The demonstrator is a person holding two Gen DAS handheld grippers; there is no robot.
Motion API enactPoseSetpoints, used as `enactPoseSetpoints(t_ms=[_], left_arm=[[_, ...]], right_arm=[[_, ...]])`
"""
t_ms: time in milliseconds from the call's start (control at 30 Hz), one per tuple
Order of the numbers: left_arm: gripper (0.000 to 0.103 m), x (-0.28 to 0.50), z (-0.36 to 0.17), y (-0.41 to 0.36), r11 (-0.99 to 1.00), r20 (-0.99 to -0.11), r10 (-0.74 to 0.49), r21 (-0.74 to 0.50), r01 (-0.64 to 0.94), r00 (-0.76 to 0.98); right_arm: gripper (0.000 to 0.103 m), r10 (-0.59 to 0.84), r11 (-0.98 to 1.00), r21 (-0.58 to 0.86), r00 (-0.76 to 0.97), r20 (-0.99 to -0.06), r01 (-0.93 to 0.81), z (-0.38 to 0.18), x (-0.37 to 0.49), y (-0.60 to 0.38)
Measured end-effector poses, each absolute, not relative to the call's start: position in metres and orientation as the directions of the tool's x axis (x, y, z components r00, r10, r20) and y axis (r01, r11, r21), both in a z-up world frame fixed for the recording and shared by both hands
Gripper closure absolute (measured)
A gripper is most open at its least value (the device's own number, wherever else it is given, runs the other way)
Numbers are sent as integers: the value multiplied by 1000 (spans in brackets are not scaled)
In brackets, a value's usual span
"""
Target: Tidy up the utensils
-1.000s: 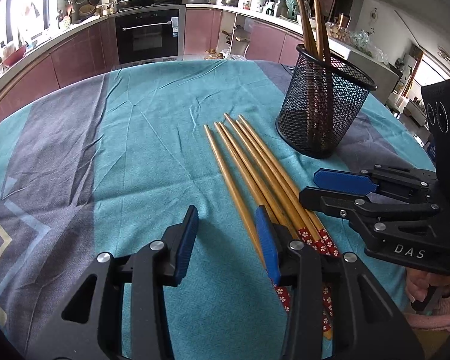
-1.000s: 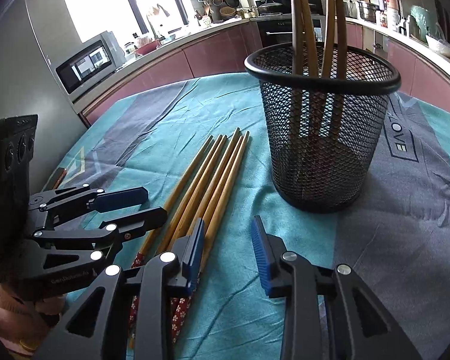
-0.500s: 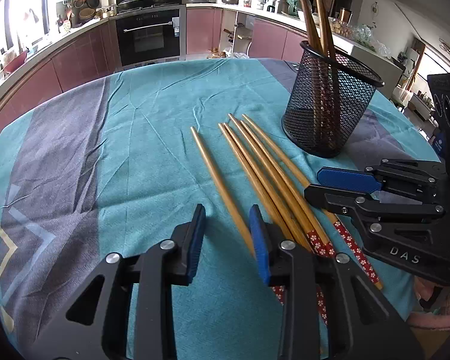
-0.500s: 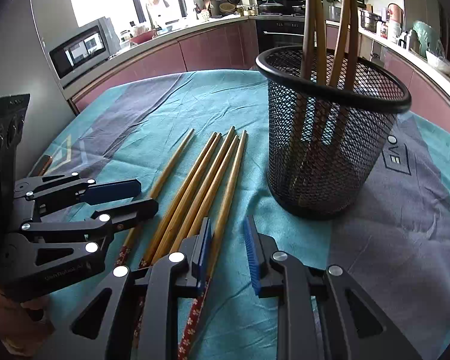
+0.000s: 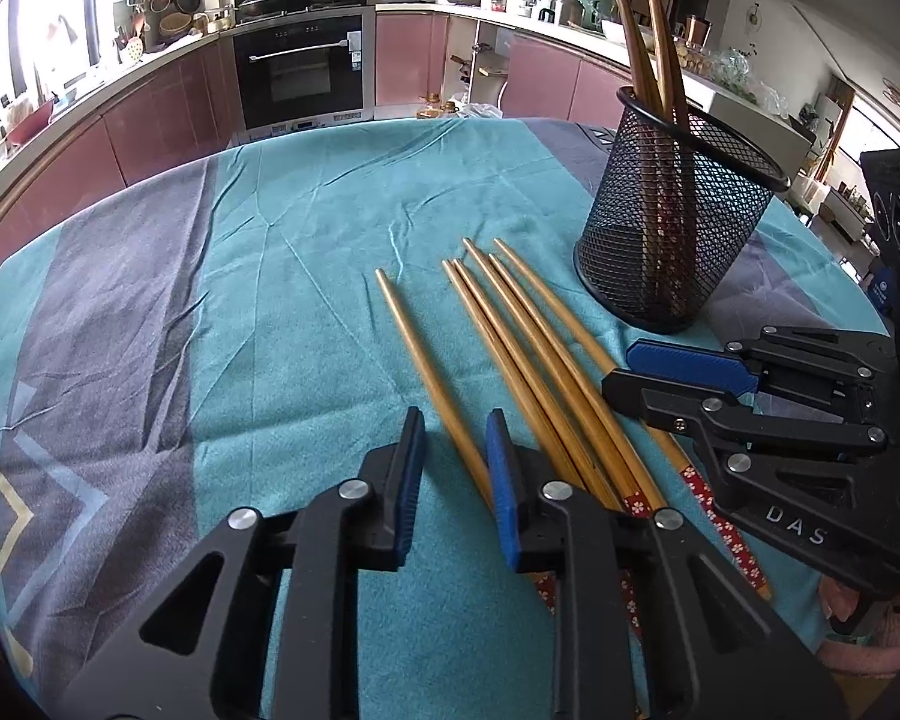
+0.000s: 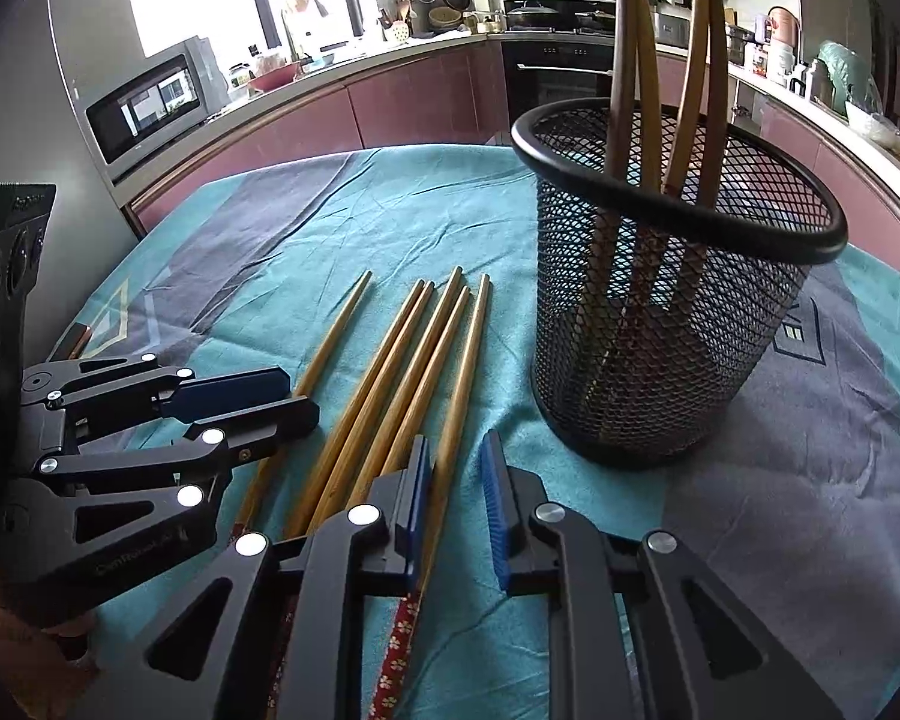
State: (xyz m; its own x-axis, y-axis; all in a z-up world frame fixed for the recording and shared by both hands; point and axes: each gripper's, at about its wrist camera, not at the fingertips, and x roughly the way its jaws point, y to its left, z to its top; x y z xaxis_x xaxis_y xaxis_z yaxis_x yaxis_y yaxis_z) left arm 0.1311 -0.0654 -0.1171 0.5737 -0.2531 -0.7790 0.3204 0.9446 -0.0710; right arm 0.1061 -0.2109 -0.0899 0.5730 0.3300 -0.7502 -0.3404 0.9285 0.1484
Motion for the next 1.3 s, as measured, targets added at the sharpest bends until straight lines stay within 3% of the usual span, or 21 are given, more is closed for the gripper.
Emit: enactPoseSetpoints(t_ms=[333,833,1300], left_arm=[[95,131,-117,-65,944,-778,-266,-92,315,569],[95,128,-115,-58,943,-773,-290,-131,306,565],[96,109,-78,-45,895,-702,-428,-242,375,569]], right_arm=[[97,356,926,200,567,-743,-320,-90,108,-221],[97,389,916,237,564,-729,-325,-86,102,-230],[97,472,878,283,602,-644,-386,-51,75,-241]])
